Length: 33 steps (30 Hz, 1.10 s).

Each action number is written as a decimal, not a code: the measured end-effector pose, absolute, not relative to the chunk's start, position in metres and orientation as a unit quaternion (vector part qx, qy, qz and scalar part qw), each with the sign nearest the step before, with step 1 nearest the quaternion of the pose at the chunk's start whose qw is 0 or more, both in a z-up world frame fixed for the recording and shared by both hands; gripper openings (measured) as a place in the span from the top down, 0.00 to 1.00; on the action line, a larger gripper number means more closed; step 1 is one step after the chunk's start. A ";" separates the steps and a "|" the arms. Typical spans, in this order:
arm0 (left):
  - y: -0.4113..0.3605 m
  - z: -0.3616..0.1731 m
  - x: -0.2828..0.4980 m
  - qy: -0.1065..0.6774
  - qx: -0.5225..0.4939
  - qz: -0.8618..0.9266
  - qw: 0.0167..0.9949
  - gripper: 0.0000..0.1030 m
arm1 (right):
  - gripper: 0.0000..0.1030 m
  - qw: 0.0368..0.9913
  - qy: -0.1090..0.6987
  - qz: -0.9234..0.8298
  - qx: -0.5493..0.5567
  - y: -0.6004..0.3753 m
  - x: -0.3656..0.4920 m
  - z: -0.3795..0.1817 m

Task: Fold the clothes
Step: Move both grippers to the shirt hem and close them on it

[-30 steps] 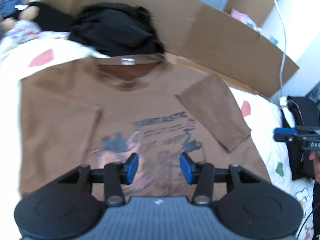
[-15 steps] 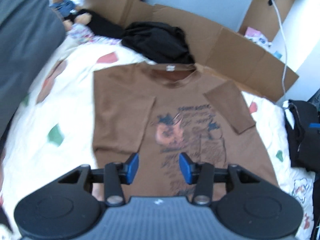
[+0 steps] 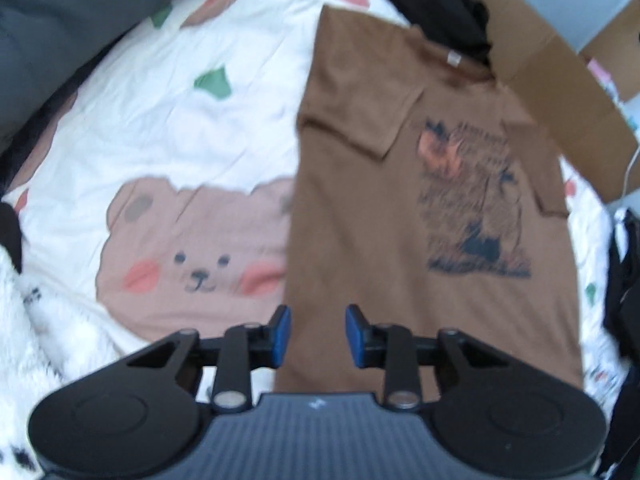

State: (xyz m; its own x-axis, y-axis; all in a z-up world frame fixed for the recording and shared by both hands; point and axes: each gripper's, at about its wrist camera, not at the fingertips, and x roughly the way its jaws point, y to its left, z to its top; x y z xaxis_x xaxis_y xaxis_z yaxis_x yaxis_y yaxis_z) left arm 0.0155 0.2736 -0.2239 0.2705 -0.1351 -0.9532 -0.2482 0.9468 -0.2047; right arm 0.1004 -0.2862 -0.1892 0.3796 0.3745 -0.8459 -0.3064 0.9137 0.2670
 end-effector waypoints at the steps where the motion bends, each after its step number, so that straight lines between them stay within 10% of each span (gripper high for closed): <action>1: 0.273 -0.231 0.009 0.608 -0.160 0.037 0.777 0.69 | 0.46 0.827 0.522 0.205 0.030 -0.285 0.099 -0.193; 33: 0.271 -0.311 -0.084 0.710 -0.192 0.017 0.677 0.68 | 0.46 0.703 0.691 0.160 0.046 -0.297 0.062 -0.299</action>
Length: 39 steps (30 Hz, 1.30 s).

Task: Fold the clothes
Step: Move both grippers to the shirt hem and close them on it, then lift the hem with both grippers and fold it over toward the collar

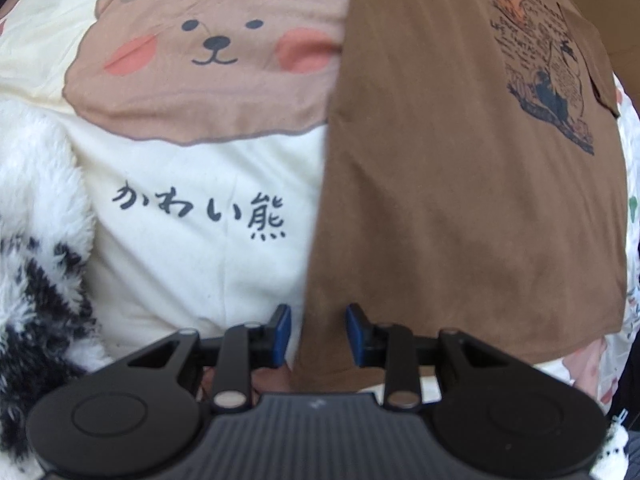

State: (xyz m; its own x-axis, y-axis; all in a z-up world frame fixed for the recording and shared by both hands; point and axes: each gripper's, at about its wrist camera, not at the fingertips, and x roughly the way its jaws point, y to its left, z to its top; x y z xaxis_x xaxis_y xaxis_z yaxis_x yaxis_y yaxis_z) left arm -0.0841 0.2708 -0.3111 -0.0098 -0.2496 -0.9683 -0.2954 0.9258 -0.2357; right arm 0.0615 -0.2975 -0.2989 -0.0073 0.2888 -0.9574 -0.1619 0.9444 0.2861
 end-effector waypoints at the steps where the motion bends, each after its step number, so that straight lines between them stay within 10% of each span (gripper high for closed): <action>1: 0.270 -0.311 -0.086 0.711 -0.193 0.010 0.676 0.69 | 0.46 0.701 0.693 0.157 0.051 -0.300 0.061 -0.301; 18: 0.261 -0.324 -0.114 0.714 -0.213 -0.004 0.667 0.79 | 0.55 0.641 0.746 0.143 0.114 -0.321 0.043 -0.350; 25: 0.255 -0.320 -0.125 0.710 -0.225 -0.011 0.667 0.98 | 0.96 0.634 0.746 0.176 0.098 -0.315 0.047 -0.348; 39: 0.278 -0.232 -0.089 0.631 -0.286 -0.046 0.720 0.98 | 0.97 0.672 0.678 0.249 0.163 -0.321 0.080 -0.273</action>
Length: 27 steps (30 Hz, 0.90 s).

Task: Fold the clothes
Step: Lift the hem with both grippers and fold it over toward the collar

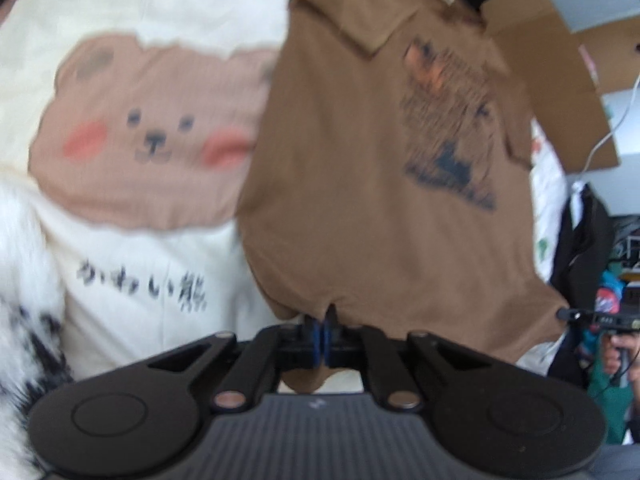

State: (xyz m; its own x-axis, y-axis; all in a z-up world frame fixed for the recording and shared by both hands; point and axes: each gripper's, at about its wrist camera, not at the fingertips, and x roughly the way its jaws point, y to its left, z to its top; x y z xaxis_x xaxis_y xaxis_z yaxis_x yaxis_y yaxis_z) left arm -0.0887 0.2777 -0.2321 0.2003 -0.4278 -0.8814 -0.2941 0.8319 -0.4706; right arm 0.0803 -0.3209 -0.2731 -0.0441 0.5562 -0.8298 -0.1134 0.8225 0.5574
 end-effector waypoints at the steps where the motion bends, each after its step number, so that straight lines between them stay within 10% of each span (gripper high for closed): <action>1: 0.281 -0.221 -0.074 0.625 -0.283 -0.048 0.726 0.98 | 0.97 0.677 0.673 0.252 0.161 -0.320 0.084 -0.267; 27: 0.307 -0.147 0.118 0.443 -0.409 -0.041 0.797 0.98 | 0.97 0.780 0.494 0.254 0.287 -0.327 0.191 -0.170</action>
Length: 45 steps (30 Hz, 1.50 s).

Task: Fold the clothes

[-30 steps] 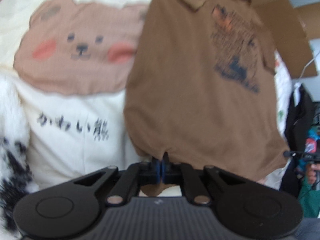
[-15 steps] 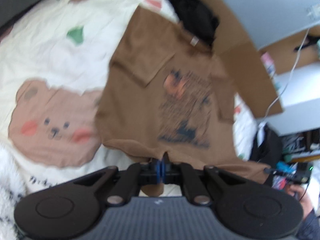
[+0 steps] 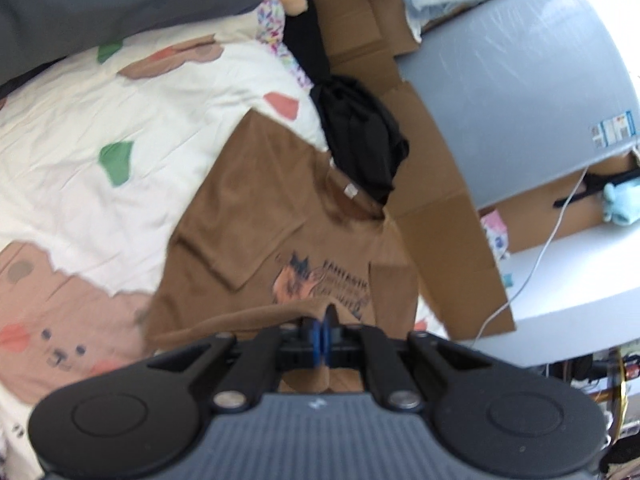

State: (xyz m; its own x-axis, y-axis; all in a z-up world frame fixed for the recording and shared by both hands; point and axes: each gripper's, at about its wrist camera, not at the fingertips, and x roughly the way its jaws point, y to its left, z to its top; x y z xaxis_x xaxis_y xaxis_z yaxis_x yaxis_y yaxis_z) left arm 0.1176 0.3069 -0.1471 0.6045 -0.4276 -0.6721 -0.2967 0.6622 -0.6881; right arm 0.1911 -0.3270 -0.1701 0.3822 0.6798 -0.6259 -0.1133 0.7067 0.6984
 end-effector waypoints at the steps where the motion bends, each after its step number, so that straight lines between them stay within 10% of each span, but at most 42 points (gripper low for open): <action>1: 0.310 -0.149 0.122 0.439 -0.416 -0.041 0.795 0.98 | 0.97 0.783 0.490 0.252 0.289 -0.327 0.197 -0.171; 45: 0.358 -0.261 0.316 0.426 -0.404 0.038 0.808 0.98 | 0.98 0.819 0.497 0.153 0.243 -0.297 0.393 -0.305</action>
